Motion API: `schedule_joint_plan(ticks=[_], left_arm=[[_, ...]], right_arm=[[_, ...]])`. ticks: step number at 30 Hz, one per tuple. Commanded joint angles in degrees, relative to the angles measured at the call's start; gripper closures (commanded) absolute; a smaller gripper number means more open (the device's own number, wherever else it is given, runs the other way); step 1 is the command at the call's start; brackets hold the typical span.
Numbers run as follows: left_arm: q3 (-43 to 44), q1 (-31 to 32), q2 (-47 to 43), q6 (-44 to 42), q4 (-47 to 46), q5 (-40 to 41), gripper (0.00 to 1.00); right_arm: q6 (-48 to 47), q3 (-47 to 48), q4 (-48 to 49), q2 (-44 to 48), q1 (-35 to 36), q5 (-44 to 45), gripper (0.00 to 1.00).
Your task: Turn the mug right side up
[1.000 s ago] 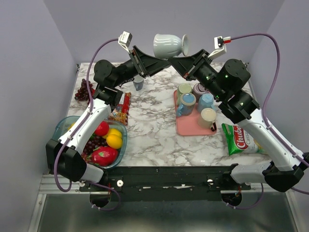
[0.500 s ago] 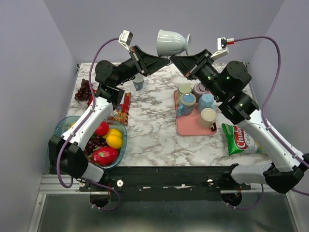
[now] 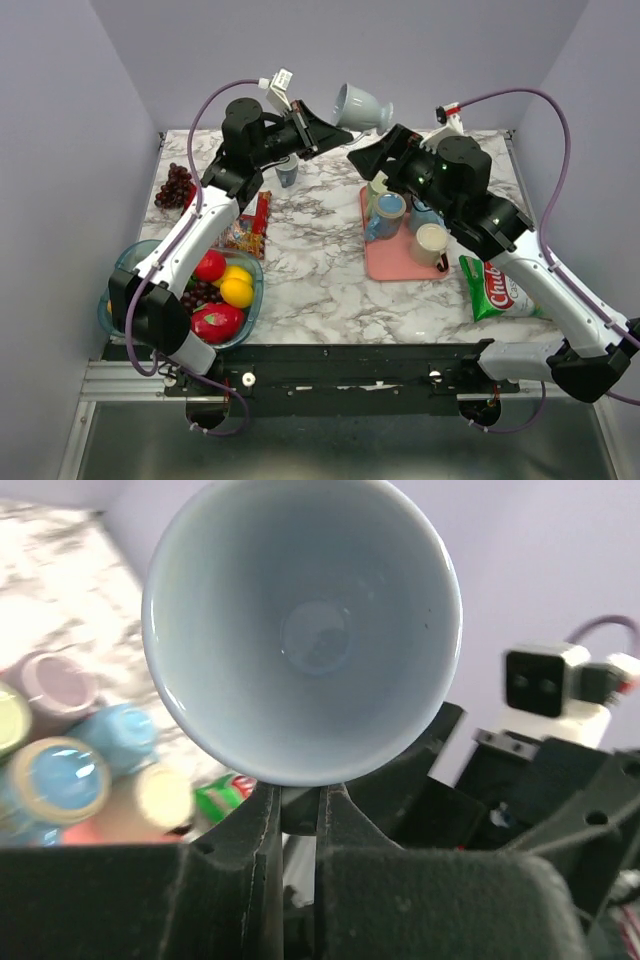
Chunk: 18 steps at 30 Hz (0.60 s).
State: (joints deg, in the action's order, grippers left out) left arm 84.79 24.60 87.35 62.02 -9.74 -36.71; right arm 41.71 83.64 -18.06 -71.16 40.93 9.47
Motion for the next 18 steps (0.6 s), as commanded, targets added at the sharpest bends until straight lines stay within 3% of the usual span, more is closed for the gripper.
schedule_joint_plan(ticks=[1,5,10,18], left_arm=[[8.79,-0.08,2.37,-21.89,19.82,11.53,1.0],[10.83,0.45,5.54,-30.44,29.5,21.57,1.0],[13.54,1.68,11.77,-34.42,37.32,31.42,1.0],[17.33,2.65,22.32,-34.24,38.92,41.18,1.0]], right_arm=[[1.25,-2.07,-15.65,1.98,-0.14,8.79,0.0],[2.85,-3.83,-22.44,2.42,-0.93,13.63,0.0],[3.99,-6.64,-26.23,1.99,-2.34,13.55,0.0],[5.57,-8.93,-29.3,1.11,-3.04,12.32,0.0]])
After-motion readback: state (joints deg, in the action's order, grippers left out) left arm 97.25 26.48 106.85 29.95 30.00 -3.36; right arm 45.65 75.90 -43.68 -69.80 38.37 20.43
